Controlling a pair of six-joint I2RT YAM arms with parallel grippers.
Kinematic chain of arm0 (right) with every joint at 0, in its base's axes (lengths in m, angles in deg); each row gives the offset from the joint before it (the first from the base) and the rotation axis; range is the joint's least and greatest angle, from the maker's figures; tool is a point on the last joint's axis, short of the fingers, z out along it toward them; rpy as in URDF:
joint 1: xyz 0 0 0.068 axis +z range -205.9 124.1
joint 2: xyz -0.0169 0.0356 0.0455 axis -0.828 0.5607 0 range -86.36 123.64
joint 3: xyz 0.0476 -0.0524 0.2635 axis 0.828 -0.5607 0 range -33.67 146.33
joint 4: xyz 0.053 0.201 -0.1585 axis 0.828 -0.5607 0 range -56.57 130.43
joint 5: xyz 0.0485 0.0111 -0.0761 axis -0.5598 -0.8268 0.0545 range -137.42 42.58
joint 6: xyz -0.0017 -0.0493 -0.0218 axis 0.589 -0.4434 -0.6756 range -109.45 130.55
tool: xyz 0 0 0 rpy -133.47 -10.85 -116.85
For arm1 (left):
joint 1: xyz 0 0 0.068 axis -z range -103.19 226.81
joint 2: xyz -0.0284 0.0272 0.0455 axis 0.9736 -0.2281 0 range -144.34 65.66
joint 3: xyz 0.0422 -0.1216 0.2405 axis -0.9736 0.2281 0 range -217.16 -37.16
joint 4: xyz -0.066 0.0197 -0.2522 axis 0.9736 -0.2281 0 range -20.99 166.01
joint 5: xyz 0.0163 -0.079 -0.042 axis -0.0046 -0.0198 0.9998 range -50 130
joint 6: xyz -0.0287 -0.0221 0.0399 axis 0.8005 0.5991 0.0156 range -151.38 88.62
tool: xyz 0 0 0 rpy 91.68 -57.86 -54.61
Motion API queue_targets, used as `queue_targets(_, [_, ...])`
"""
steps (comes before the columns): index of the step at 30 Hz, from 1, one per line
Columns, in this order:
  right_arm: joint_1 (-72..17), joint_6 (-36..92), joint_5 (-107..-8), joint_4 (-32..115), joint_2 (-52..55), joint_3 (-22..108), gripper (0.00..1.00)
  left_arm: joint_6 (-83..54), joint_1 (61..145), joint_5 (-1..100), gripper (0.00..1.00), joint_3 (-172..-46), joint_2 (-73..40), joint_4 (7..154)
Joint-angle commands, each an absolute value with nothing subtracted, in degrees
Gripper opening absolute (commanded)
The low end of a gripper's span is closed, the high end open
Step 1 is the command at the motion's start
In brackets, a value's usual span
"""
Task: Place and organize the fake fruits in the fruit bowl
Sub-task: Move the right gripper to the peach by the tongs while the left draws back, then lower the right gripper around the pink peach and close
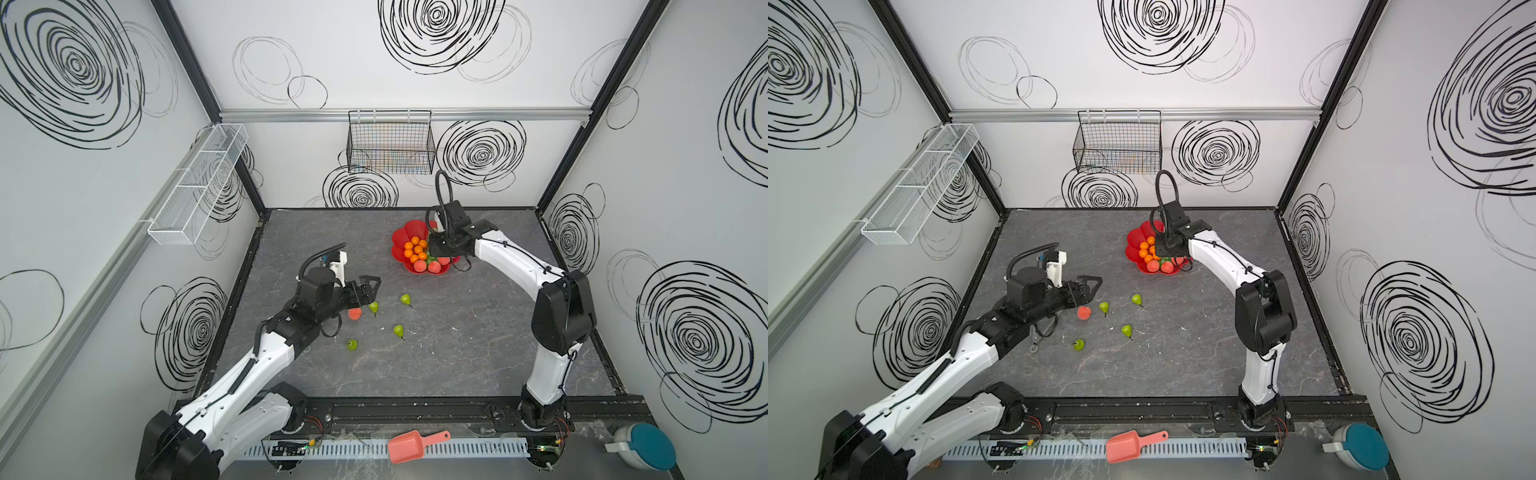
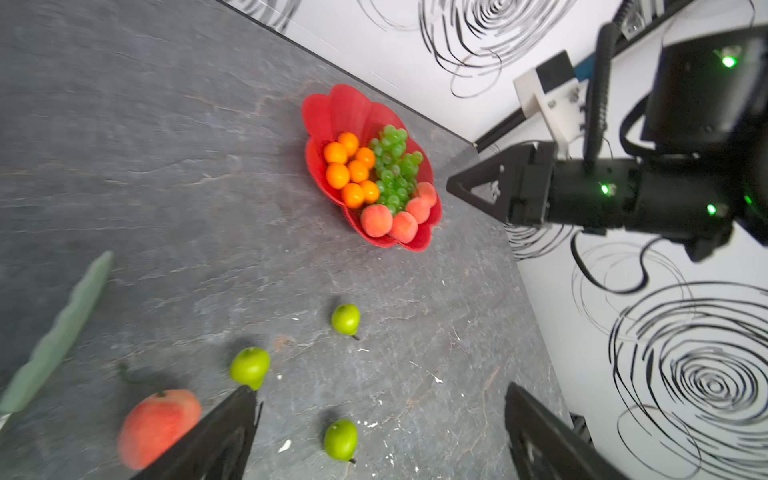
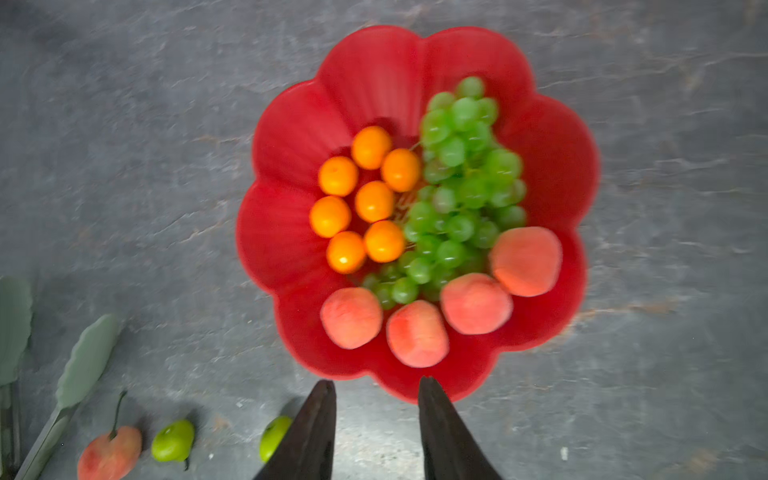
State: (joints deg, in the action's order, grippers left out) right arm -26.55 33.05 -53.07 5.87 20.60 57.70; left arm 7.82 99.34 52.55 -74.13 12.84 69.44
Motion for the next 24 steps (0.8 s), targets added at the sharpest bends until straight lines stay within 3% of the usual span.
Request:
queue_targets(1, [-20.8,35.2,-53.0,7.3,21.2,57.4,0.37,8.6,93.7,55.4,0.96,-71.6,17.6,66.2])
queue_targets(13, [-3.4,36.3,-51.4,3.3,35.0,70.8,0.38,6.9,72.6,64.9,0.96,-66.6,27.2,56.3])
queue_targets(24, [1.3,36.7,-51.7,-3.7,46.6,84.1,0.49,7.5,68.2,61.1,0.96,-68.0,27.6,52.0])
